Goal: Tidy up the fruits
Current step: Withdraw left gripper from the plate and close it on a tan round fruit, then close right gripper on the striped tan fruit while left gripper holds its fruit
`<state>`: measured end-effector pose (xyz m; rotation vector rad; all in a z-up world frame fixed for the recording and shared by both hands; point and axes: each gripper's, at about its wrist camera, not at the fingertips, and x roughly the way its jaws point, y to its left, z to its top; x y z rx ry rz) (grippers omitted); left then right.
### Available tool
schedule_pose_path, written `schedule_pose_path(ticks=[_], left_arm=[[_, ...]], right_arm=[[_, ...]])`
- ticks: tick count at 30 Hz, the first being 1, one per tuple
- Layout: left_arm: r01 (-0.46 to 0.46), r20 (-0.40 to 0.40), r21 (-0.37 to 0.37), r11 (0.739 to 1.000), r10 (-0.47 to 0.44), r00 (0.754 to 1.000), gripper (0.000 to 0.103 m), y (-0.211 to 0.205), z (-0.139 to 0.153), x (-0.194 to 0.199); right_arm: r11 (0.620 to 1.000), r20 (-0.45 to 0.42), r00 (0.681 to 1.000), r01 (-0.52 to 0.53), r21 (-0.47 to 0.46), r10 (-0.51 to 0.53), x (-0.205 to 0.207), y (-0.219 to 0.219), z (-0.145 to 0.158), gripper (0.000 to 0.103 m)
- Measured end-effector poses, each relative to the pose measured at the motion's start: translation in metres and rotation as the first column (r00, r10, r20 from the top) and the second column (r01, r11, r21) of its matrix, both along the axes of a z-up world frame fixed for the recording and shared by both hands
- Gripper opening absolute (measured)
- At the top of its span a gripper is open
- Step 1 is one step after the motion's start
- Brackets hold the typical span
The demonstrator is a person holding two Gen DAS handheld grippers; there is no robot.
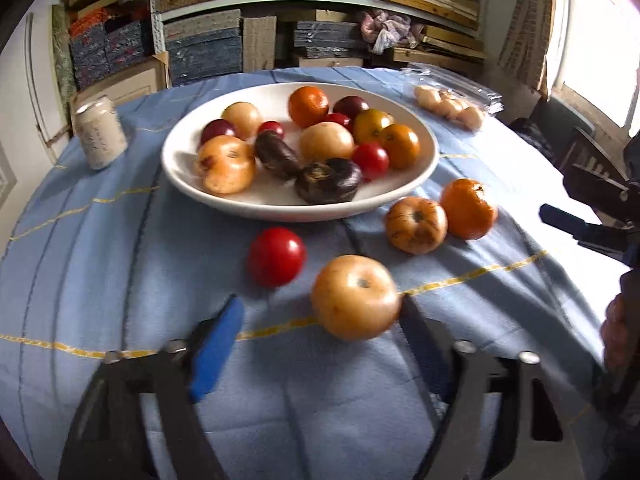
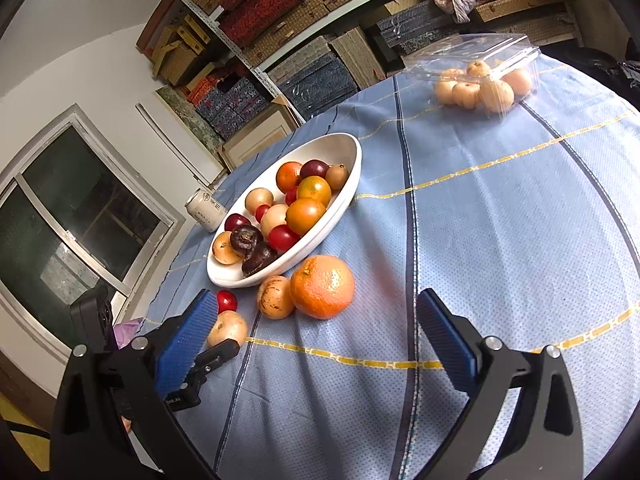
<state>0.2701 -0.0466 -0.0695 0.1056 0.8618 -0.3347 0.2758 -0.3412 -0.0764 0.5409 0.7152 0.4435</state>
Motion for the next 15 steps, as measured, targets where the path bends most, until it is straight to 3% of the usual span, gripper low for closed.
schedule_pose_path(ticks=[2, 9, 12, 15], left_arm=[[0.003, -0.018, -0.017, 1.000, -0.004, 1.000, 0.063, -0.0005, -0.0018, 0.0026], [0.010, -0.029, -0.038, 0.999, -0.011, 1.000, 0.062, -0.0050, -0.0013, 0.0041], [0.022, -0.030, -0.055, 0.998, -0.024, 0.999, 0.043, -0.0065, -0.0015, 0.0034], [0.023, -0.031, -0.062, 0.998, -0.024, 0.999, 0.043, -0.0074, -0.0017, 0.0041]], right_arm=[[1.000, -0.001, 1.000, -0.001, 0.000, 0.001, 0.0001, 0.0003, -0.0003, 0.098], [1.000, -0.003, 1.000, -0.008, -0.003, 0.008, -0.0001, 0.0018, -0.0022, 0.098], [1.000, 0.000, 1.000, -0.012, -0.009, 0.012, -0.0002, 0.0034, -0.0021, 0.098], [1.000, 0.003, 1.000, -0.019, -0.021, 0.019, 0.0006, 0.0055, -0.0008, 0.098]])
